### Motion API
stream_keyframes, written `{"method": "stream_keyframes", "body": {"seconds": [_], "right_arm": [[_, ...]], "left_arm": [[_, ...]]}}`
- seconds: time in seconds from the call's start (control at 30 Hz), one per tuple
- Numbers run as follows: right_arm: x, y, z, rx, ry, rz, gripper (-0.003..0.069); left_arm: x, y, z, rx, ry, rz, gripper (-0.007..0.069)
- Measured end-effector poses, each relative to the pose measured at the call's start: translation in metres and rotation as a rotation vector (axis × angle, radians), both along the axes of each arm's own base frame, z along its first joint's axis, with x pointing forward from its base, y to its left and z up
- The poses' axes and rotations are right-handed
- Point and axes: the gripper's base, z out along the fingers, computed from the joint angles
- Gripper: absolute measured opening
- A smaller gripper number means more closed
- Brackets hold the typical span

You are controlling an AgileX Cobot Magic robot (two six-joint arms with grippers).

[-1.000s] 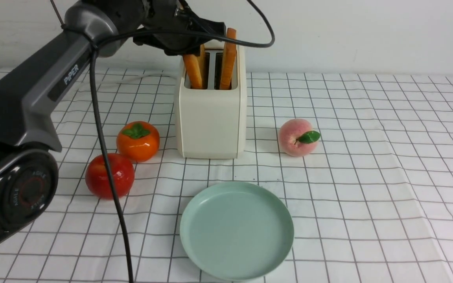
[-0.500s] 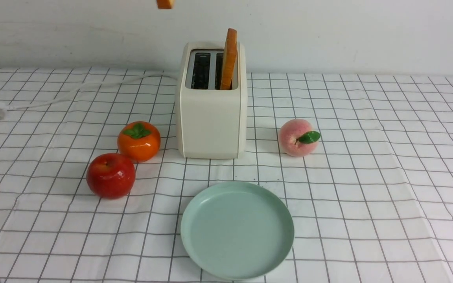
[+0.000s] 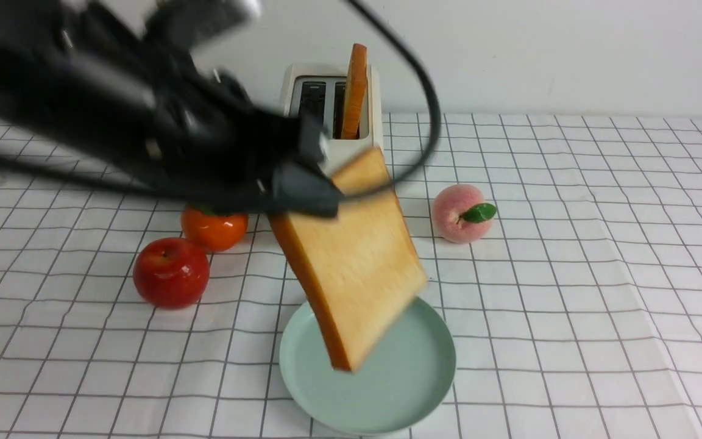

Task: Take toasted bread from bread machine on white checkered table place on plate.
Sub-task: 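Place the slice of bread on the plate with the left gripper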

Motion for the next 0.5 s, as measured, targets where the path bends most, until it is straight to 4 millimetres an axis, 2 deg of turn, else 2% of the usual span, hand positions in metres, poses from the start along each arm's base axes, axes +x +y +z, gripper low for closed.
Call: {"method": "stream_keyframes", "body": {"seconds": [0.03, 0.07, 0.1, 0.17, 0.23, 0.33, 0.5], "right_arm": [[0.0, 0.0, 0.0, 0.0, 0.0, 0.0, 0.0239], [0.0, 0.0, 0.0, 0.0, 0.0, 0.0, 0.0239], [0.0, 0.0, 0.0, 0.0, 0.0, 0.0, 0.0239], [0.0, 0.0, 0.0, 0.0, 0.0, 0.0, 0.0239], [0.0, 0.0, 0.0, 0.0, 0.0, 0.0, 0.0239], [0.0, 0.0, 0.0, 0.0, 0.0, 0.0, 0.0239], [0.0, 0.0, 0.0, 0.0, 0.0, 0.0, 0.0239]], "left_arm": [[0.0, -0.002, -0.012, -0.026, 0.014, 0.016, 0.0088], [0.003, -0.007, -0.044, -0.054, -0.003, 0.042, 0.0088], [0.003, -0.008, -0.05, -0.072, 0.025, 0.063, 0.0088], [0.015, -0.01, -0.077, -0.074, -0.004, 0.096, 0.0088], [0.019, -0.012, -0.085, -0.069, -0.007, 0.092, 0.0088], [0.035, -0.02, -0.11, -0.09, 0.009, 0.113, 0.0088], [0.043, -0.02, -0.126, -0.043, 0.009, 0.124, 0.0088]]}}
